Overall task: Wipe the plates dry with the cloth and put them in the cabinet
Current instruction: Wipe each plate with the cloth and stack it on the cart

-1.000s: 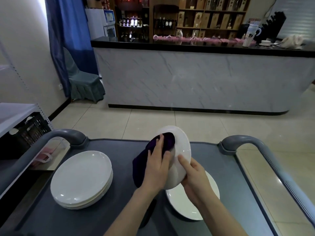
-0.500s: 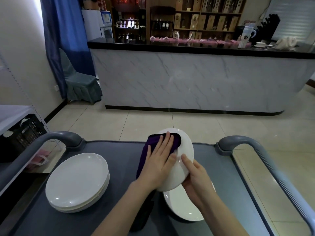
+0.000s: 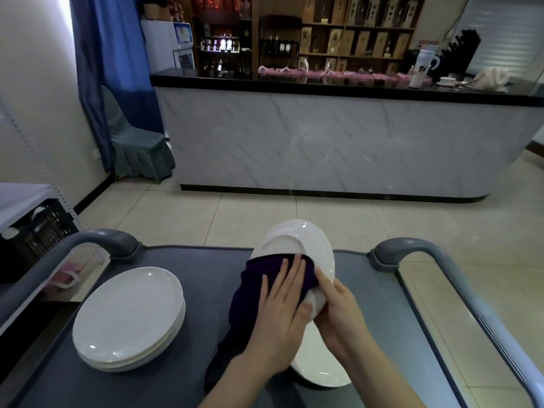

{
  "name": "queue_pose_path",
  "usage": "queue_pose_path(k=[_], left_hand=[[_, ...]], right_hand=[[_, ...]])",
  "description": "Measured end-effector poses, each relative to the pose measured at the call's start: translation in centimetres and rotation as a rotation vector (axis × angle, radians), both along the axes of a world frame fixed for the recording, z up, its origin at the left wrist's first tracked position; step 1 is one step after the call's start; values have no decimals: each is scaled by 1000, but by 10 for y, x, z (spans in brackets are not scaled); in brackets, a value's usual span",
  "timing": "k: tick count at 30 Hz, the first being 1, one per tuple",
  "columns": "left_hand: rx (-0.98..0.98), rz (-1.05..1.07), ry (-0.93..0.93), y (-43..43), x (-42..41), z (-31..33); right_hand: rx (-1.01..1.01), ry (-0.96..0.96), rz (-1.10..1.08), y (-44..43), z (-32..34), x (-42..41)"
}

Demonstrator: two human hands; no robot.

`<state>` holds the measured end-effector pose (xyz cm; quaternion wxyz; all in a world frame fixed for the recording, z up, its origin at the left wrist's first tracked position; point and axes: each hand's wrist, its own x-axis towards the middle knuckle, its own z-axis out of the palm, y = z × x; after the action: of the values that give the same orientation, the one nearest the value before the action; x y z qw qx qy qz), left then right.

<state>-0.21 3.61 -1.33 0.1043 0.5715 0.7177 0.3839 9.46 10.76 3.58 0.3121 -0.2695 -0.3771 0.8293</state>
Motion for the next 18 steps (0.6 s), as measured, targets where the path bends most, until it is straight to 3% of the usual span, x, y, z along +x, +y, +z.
queue_pose_path(k=[5, 11, 18], left_hand=[[-117, 46, -76, 19, -40, 16], [-15, 81, -291, -3, -32, -7], [-51, 16, -43, -1, 24, -12]], right_hand=[[18, -25, 22, -7, -7, 6], [-6, 16, -67, 10, 2, 10], [-71, 44, -47, 11, -5, 18]])
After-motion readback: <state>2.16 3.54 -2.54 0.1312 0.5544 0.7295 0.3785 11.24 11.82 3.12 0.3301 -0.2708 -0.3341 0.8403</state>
